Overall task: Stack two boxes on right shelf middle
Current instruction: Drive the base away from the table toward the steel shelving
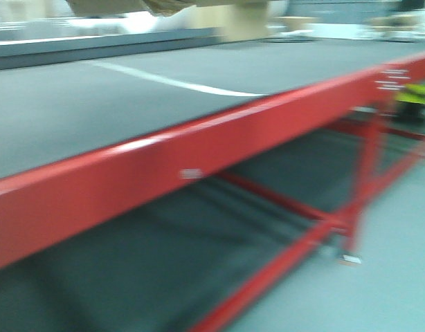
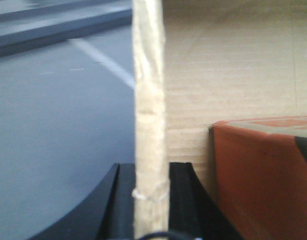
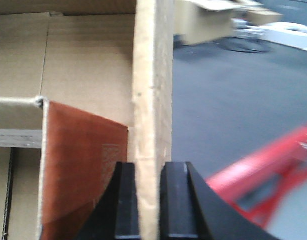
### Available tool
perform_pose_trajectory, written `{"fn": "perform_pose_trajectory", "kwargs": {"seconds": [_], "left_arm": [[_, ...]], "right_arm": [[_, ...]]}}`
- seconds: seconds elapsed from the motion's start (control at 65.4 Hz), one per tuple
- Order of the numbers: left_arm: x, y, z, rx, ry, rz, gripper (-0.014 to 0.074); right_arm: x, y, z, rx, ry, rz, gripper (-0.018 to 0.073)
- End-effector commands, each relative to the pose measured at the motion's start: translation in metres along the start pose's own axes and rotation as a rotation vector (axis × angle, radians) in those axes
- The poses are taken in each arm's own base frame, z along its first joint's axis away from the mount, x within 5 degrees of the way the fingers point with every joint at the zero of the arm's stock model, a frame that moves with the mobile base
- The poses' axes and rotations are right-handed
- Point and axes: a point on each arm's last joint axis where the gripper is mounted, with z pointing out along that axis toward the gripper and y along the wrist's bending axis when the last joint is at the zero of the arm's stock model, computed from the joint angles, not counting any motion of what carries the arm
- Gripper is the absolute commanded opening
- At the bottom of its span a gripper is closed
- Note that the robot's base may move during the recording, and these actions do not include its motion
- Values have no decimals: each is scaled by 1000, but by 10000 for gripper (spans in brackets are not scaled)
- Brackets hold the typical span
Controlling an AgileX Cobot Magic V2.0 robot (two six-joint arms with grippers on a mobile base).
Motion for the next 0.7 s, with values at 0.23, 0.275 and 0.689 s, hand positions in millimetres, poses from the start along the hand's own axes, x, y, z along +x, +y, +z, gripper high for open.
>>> {"fn": "perform_pose_trajectory", "kwargs": {"seconds": [0.23, 0.275, 0.689], "left_arm": [[-6, 4, -2, -15, -35, 15, -111], [-6, 4, -2, -15, -35, 15, -111], [-6, 4, -2, -15, -35, 15, -111]], "right_arm": [[-16, -3, -9, -19, -104, -19, -167], [-16, -3, -9, -19, -104, -19, -167], [-16, -3, -9, -19, -104, -19, -167]]}}
